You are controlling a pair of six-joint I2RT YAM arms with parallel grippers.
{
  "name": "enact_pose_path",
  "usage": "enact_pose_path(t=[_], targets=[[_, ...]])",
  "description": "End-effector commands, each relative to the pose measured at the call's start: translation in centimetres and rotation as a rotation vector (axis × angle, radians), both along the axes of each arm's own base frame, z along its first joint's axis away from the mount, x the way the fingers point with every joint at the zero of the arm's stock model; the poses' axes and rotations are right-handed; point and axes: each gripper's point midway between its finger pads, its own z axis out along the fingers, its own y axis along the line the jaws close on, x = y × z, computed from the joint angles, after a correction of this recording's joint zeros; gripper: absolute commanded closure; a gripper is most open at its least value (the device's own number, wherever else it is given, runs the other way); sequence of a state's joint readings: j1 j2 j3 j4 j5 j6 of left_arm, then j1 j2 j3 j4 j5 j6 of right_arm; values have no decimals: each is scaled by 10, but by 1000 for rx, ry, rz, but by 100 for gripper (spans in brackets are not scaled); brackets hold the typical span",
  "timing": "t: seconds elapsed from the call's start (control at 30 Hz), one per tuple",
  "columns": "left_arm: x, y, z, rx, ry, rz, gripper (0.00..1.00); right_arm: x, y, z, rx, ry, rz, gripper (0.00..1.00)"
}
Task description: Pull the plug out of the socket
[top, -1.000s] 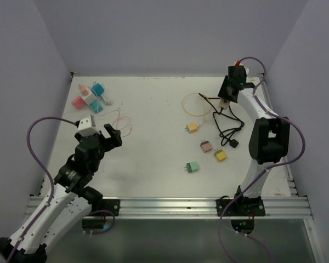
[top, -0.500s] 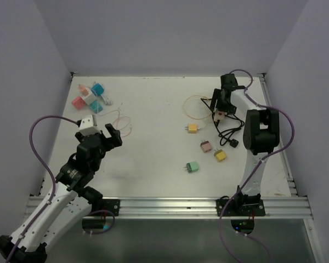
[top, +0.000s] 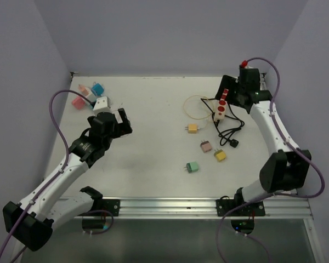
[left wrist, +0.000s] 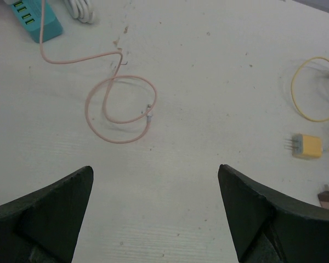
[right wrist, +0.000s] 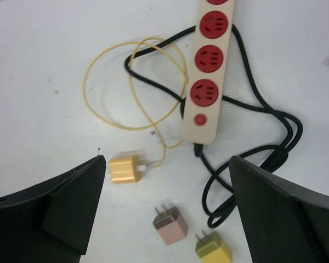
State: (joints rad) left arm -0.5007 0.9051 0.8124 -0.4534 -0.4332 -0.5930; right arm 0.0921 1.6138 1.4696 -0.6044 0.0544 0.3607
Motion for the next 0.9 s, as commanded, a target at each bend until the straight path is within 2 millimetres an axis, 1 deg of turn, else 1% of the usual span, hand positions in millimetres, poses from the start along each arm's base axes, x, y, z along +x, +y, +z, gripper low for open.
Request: enact_pose_path(t=[0.0,0.03,0.07,0.1,0.13,0.17,0.2,0.23,0.27,0.3,0.33,0.37,0.4,0.43,0.47,0.5,0.53,0.57,0.6,0.67,0.7,0.73,0.77,0.8,0.83,0.87], targets=[[18,-8,13,-35,11,27,0,-39,26,41,149,-117,91,1],[23,-6,12,-31,25,41,0,-50,28,30,165,-111,99,1],[29,-6,16,-43,24,53,1,-59,30,32,178,-124,110,1],[35,-6,9,-35,52,60,0,-73,34,50,201,-182,136,1],[43,0,8,-41,54,82,0,-84,35,39,210,-166,144,1],[49,3,12,-48,51,95,0,-92,37,42,222,-182,156,1],[56,7,4,-42,73,112,0,-103,40,52,237,-220,175,1],[66,22,5,-46,68,157,0,-116,47,44,269,-204,212,1],[72,29,8,-42,62,179,1,-122,50,43,286,-212,228,1],[81,47,1,-31,80,234,1,-129,54,42,311,-216,243,1],[88,57,0,-29,77,265,1,-142,59,40,336,-230,272,1],[95,66,5,-26,70,293,1,-148,62,39,350,-231,287,1],[104,84,-3,-14,85,351,1,-155,63,32,354,-223,297,1],[109,92,-4,-8,86,373,1,-162,64,32,356,-229,307,1],[117,98,1,-8,73,393,1,-164,64,29,351,-225,308,1],[125,106,-7,-2,87,418,1,-167,66,27,340,-223,326,1],[134,111,-5,-3,64,432,1,-170,67,22,335,-215,330,1],[141,115,-3,-2,54,446,2,-172,68,21,334,-216,335,1],[149,118,-14,7,75,458,2,-173,69,19,334,-213,341,1],[162,128,-15,16,57,499,2,-175,71,15,338,-205,349,1],[168,133,-29,29,82,518,3,-176,72,15,339,-207,356,1],[173,139,-32,36,72,540,4,-177,74,12,339,-199,360,1],[177,142,-36,39,67,553,4,-177,74,11,334,-200,364,1],[180,147,-47,47,78,568,4,-178,75,9,326,-199,376,1],[187,151,-46,41,47,579,4,-179,74,5,319,-191,376,1],[189,153,-58,47,59,582,5,-179,73,3,314,-186,375,1]])
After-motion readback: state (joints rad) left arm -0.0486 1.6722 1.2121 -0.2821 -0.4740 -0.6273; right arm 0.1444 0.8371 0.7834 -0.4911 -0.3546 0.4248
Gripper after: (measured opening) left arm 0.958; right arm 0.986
